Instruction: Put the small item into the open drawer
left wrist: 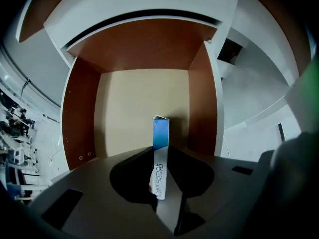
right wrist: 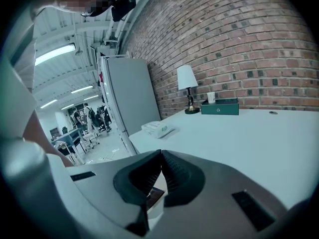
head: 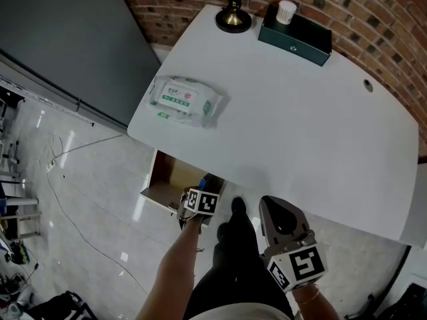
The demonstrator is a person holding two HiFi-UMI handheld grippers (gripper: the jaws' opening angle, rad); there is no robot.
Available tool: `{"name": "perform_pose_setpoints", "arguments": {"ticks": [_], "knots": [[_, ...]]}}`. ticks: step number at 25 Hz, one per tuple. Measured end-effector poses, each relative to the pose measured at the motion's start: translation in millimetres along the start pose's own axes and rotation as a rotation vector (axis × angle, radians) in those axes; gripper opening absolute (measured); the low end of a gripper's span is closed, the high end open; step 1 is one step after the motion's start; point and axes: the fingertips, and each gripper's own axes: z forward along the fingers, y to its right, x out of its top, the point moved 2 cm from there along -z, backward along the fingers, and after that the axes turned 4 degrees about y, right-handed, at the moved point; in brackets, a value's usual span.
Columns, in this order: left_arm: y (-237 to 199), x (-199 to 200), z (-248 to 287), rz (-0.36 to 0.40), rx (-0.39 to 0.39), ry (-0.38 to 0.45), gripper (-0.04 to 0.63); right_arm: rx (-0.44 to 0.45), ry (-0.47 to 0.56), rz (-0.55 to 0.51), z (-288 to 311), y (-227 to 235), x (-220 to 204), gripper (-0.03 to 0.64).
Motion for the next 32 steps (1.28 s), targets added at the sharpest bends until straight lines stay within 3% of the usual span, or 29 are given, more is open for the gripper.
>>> {"name": "perform_pose_setpoints", "arguments": {"ticks": [13,17,23,32], "knots": [[-2,-4,9,-0.01,-0.015,-0.006,0.104,0.001,-0.017,0.006,9,-2,-5,0.008],[0,-2,6,-0.025,-0.044,0.007,0.135,0.0,-0.014,0.001,8,-3,-3,0.007],[2,7,-9,-0.053,-0.061,0.05,0.175,-0.007,-0.005,0.01,2,-6,-2,0.007],[-5,21,-65,-0.081,-0.057,0.185,0.183,0.011,0.037,0.004,-13,-21,14,0.007]]}}
